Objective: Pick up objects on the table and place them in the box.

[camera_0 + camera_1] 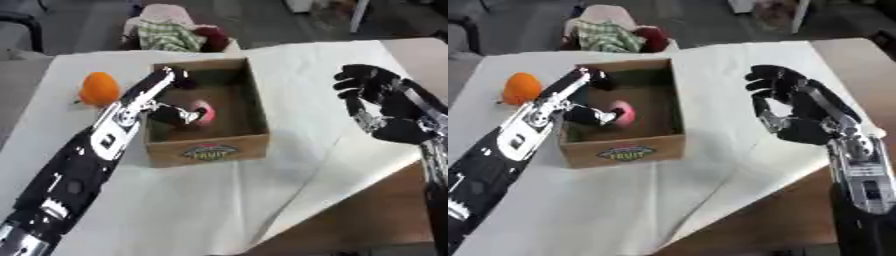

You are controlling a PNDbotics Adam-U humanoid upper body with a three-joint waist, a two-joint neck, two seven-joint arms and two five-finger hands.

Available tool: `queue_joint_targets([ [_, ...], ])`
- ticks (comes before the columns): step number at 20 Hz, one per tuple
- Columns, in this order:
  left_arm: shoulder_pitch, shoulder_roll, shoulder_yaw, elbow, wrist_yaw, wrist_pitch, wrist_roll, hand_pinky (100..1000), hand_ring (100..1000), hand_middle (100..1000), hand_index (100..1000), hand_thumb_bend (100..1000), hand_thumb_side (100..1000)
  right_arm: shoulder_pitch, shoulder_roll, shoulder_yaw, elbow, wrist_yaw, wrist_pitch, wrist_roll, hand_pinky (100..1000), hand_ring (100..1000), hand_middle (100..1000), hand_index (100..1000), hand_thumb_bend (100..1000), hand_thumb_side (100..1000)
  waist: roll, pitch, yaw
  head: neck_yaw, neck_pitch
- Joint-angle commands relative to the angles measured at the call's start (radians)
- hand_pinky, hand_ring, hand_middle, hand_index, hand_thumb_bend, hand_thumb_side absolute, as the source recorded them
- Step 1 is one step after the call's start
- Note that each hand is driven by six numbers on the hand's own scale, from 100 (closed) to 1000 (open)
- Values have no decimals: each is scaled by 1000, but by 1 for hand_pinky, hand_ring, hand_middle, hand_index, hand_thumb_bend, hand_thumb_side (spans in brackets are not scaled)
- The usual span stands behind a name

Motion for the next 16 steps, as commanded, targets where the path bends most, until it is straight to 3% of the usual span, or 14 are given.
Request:
queue_joint_targets([
  [1,-8,9,36,-50,25,-13,8,833,735,672,762,750,351,-11,-6,-6,-10,7,0,1,787,817,800,904,100,222,-2,-20,8,-4,-6],
  [4,13,35,79,-124,73,-26,46,831,727,660,759,678,265,-6,-3,-9,-13,9,3,1,787,816,800,904,100,222,-3,-26,20,-10,-7],
  [7,40,84,111,-198,119,-8,86,824,718,647,753,558,100,-2,-6,-13,-12,11,5,-2,787,816,799,904,100,220,-6,-30,34,-22,-6],
  [11,98,157,169,-291,181,49,147,821,713,642,749,508,100,0,-8,-17,-11,15,4,-6,787,816,799,904,100,222,-6,-30,52,-30,-8],
  [16,158,229,217,-278,267,134,211,821,713,642,749,491,100,1,-13,-19,-9,19,4,-8,787,816,799,904,100,225,-5,-28,66,-37,-11],
])
